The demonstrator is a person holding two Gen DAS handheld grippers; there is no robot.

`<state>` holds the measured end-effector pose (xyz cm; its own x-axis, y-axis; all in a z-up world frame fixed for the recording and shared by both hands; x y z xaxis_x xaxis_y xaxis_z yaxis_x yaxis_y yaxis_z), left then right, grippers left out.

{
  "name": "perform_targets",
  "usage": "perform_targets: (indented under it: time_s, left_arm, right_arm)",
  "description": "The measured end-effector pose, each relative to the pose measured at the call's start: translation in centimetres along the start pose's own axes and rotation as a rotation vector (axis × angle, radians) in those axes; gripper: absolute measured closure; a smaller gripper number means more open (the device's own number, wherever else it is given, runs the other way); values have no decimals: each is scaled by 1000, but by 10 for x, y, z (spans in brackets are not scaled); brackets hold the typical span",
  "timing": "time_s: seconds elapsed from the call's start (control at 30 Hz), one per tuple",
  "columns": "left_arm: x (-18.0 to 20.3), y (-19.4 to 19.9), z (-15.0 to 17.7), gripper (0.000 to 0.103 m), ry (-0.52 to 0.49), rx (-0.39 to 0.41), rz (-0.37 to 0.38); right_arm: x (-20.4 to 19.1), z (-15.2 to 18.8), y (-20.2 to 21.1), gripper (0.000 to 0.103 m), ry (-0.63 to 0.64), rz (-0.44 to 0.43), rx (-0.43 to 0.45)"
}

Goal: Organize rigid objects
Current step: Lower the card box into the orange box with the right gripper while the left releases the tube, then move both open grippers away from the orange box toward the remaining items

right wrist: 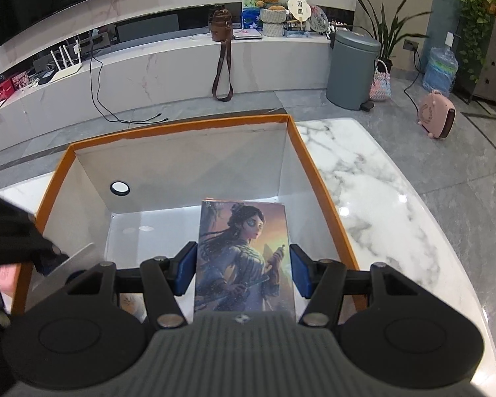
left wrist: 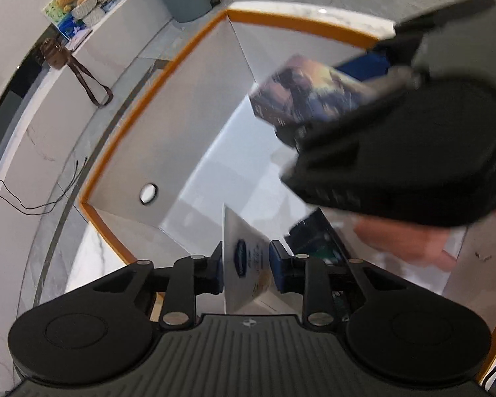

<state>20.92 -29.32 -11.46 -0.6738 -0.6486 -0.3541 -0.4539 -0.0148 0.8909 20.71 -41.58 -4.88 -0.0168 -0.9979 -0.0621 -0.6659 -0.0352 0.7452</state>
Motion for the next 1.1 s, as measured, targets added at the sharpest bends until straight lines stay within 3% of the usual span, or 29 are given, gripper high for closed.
perform_targets:
  time_s: [0.3, 0.5, 0.67, 0.8, 0.93, 1.1]
  left_arm:
    - [-12, 0, -2, 69, 16, 13, -1]
    - [-36, 6, -4, 69, -6, 28, -85]
    - [-47, 6, -8, 70, -6, 44, -107]
    - [-49, -1, -14, 70, -39, 48, -172]
    - [-51, -3, -17, 70, -21, 53, -175]
    - [-53, 7, -13, 70, 7, 78, -163]
  right_arm:
    - [-13, 3, -7, 43, 61, -31, -24]
    - [-11, 9, -12, 43, 91, 16, -55]
    - [-13, 6, -9, 40, 91, 14, -35]
    - [-17, 1, -5, 33, 89, 2, 2]
    - [-25, -3, 0, 34, 84, -73, 19]
    - [-27, -5, 2, 34, 87, -78, 20]
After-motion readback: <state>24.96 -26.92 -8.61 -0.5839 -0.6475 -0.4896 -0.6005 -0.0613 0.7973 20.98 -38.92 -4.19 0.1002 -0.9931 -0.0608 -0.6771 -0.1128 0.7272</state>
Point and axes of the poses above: each gripper's, at about its wrist camera, not at the fingertips, and y roughly against the way its jaws point, x to its right, z to its underside, the point moved 10 cm from there along -y, roughly the way its jaws point, and after that the axes turned 4 degrees about -z, right-handed, at the moved point
